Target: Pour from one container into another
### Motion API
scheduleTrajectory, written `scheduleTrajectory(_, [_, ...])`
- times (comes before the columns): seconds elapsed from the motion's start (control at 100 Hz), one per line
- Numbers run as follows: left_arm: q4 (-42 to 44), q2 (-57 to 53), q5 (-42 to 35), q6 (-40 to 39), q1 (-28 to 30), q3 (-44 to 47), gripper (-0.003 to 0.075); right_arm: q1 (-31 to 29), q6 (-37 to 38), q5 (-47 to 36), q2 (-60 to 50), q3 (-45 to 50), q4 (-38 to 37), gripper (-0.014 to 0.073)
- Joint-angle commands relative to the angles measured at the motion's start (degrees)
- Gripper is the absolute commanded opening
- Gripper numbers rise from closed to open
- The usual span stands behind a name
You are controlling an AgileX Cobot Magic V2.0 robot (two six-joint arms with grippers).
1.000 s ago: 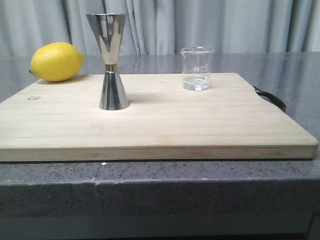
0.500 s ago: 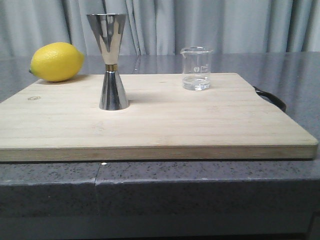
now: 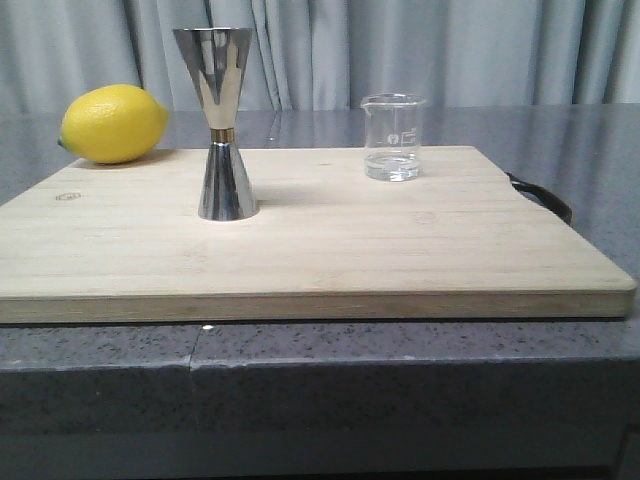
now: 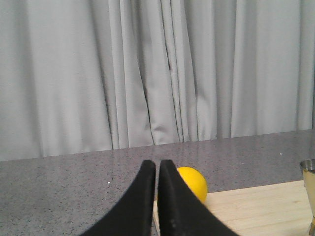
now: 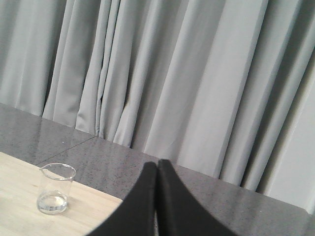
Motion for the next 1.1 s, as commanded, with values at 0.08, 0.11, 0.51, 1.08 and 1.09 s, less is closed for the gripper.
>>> scheduleTrajectory(0.08, [0.2,0.3,-4.2,0.2,0.1,-0.4,-0.0019,-0.3,-0.3,-2.9,0.5,-1.6,0.3,-0.0075])
scheduleTrajectory(0.11, [0.5,0.2,-4.5,1.8,0.2,0.2,-0.0019,-0.3,-0.3,-2.9,0.5,-1.6,0.3,-0.0075])
scheduleTrajectory(0.51, [8.0,-11.9,-5.4,1.3,3.7,12.1,-0.0019,-0.3,-0.3,-3.0,0.5,-1.6,0.3,-0.0075])
scheduleTrajectory(1.08, [14.5,-26.4,16.3,-9.9,17.8,14.1,-0.0019,-0.3,-0.3,-3.0,0.5,-1.6,0.3,-0.0075])
scheduleTrajectory(1.09, [14.5,-26.8,16.5,-9.9,17.8,14.1,-0.0019,-0.3,-0.3,-3.0,0.5,-1.6,0.3,-0.0075])
